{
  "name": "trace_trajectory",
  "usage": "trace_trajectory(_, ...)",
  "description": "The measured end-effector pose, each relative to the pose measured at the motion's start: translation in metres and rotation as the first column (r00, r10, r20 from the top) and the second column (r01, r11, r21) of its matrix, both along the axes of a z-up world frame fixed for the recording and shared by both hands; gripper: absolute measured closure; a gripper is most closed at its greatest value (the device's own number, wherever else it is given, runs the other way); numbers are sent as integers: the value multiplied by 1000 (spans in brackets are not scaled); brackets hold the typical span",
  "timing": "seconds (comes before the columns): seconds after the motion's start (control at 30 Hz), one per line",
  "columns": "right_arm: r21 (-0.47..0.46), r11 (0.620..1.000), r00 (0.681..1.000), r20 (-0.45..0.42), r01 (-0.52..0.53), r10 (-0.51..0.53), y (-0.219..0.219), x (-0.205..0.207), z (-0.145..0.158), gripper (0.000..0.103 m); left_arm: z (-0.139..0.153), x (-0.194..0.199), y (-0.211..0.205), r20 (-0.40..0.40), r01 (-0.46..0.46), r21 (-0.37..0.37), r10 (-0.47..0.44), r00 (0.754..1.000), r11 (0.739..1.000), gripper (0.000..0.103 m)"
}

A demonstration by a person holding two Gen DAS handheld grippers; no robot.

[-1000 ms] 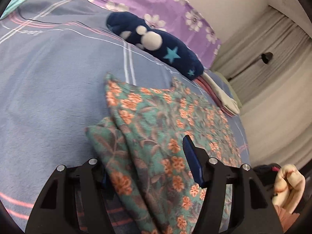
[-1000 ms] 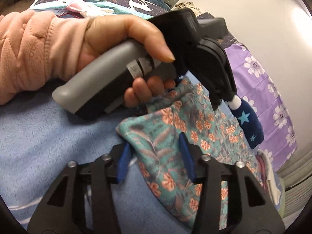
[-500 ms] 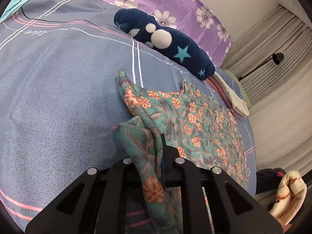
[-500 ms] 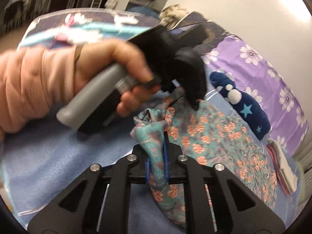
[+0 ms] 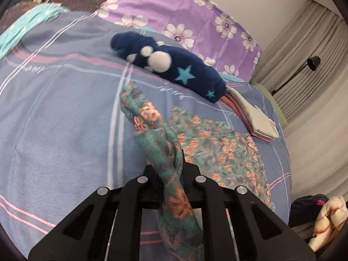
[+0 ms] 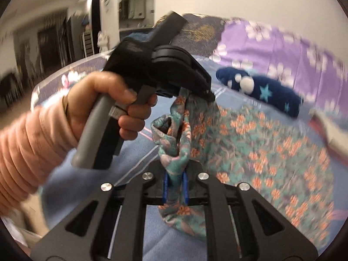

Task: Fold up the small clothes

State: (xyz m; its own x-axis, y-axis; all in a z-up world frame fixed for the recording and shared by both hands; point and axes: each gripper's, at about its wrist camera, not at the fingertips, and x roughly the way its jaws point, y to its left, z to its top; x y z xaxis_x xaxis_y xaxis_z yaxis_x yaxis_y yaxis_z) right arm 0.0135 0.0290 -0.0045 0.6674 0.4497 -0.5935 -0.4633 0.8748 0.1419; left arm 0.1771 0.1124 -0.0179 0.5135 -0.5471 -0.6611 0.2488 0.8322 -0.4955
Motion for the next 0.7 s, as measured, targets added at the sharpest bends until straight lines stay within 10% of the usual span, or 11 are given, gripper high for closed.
trace_trajectory(0.3, 277, 953, 987, -135, 126, -91, -97, 6, -8, 94, 29, 0, -80, 33, 53, 123, -58, 998, 991, 92)
trace_trajectory(0.7, 379, 895, 969, -163, 237, -188, -183, -10, -19, 94, 31, 1, -171, 9, 125, 215, -130, 991, 968, 92)
